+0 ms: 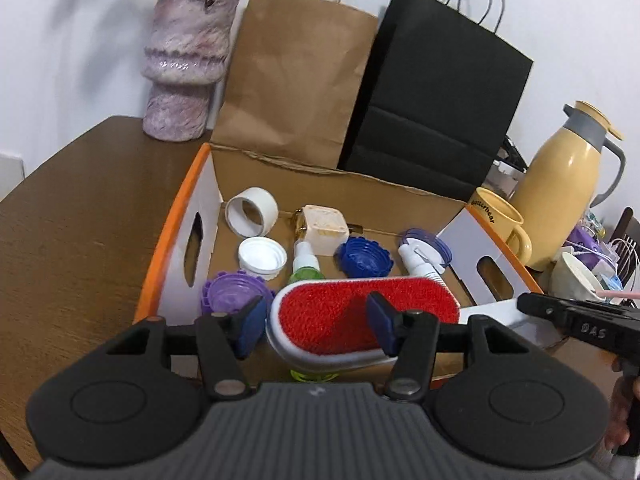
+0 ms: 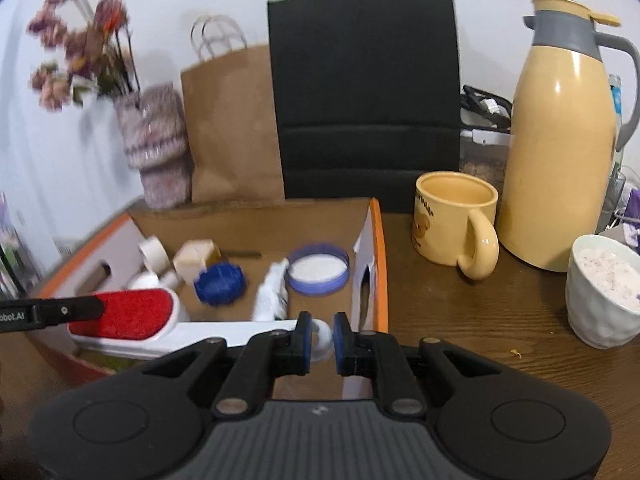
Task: Organize rigid objects
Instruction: 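Carry the lint roller into the red box with both grippers and release it, then withdraw both grippers from the box back toward the table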
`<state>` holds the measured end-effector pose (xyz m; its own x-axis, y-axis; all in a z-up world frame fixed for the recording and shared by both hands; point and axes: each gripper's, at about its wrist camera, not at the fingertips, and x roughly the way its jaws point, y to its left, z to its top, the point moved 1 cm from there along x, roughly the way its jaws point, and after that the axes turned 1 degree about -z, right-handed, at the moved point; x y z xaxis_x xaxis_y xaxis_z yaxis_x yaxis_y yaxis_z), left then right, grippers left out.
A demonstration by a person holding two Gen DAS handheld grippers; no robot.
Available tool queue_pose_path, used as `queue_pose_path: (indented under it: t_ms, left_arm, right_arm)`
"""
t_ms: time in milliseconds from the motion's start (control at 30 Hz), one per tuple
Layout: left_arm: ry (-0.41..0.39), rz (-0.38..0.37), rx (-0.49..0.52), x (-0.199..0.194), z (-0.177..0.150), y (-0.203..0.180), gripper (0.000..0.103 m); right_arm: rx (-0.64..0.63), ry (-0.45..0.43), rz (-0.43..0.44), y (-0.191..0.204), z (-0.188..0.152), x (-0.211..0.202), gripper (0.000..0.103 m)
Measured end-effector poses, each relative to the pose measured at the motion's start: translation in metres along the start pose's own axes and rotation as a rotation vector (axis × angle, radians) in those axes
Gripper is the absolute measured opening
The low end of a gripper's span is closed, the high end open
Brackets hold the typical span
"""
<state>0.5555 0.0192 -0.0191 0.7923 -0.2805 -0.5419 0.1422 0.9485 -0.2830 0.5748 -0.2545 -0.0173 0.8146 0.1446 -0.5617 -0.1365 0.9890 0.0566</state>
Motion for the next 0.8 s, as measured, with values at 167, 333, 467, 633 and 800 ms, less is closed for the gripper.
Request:
queue_pose_path:
  t_ms: [167, 333, 467, 633, 800]
  left_arm:
    - [0.039, 0.002, 0.002, 0.001, 0.002, -0.001, 0.058]
    - [-0.001, 0.052, 0.040, -0.029, 0.007, -0.010, 0.069]
    - [-0.057, 0.114, 0.072, -0.068, 0.018, -0.016, 0.087]
    - [-0.059, 0.179, 0.101, -0.109, 0.021, -0.019, 0.096]
    - [-0.094, 0.177, 0.116, -0.152, 0.008, -0.024, 0.097]
  right_arm:
    - [-0.037, 0.021, -0.001, 0.005, -0.001, 0.003, 0.017]
    - [-0.044, -0.019, 0.018, 0.008, 0.012, -0.027, 0.052]
    - [-0.039, -0.041, 0.036, 0.007, 0.022, -0.063, 0.064]
    - [-0.052, -0.056, 0.035, 0.009, 0.023, -0.105, 0.077]
    - [-0.047, -0.082, 0.054, 0.019, 0.015, -0.141, 0.080]
